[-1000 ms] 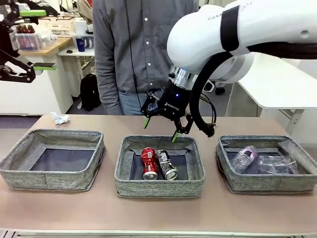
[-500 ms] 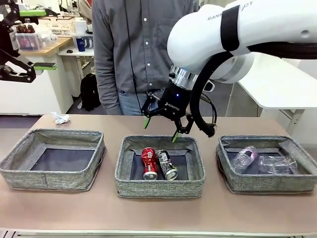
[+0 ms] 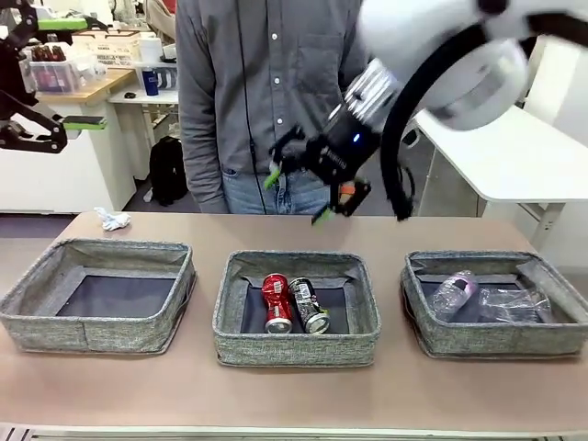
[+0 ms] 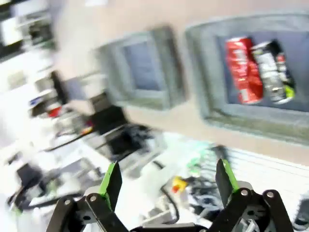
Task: Sort the waste into the appropriate baskets.
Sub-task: Place the picked waste into the Fabric basket indicated by the person.
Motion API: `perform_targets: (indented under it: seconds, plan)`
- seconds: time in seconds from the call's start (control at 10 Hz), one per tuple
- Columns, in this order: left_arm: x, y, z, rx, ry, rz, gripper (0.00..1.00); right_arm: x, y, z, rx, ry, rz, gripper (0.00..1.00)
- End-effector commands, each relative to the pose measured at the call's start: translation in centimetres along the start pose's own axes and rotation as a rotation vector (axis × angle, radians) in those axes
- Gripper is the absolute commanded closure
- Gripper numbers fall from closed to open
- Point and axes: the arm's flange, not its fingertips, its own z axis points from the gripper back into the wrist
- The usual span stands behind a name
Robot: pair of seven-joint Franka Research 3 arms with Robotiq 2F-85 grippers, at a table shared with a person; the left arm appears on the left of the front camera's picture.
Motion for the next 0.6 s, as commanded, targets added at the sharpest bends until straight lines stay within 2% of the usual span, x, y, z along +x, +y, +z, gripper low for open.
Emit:
perform_targets:
  seconds: [0.0,0.1,0.3,0.5]
  plan:
    - [-0.1,-0.4,-0.2,-0.021,0.001,0.005,0.00,-1.8,-5.0,3.5,0.262,0.106,0.043,0.00]
    - [-0.1,-0.4,-0.2,-0.021,0.001,0.005,0.00,-2.4,-6.2,5.0,0.363,0.142,0.088,0.00]
    - [-0.1,-0.4,-0.2,-0.021,0.001,0.005,0.00,-2.4,-9.1,7.2,0.530,0.146,0.068,0.00]
    - [-0.1,-0.4,-0.2,-0.021,0.001,0.005,0.00,-1.9,-11.2,7.7,0.655,0.064,-0.020,0.00]
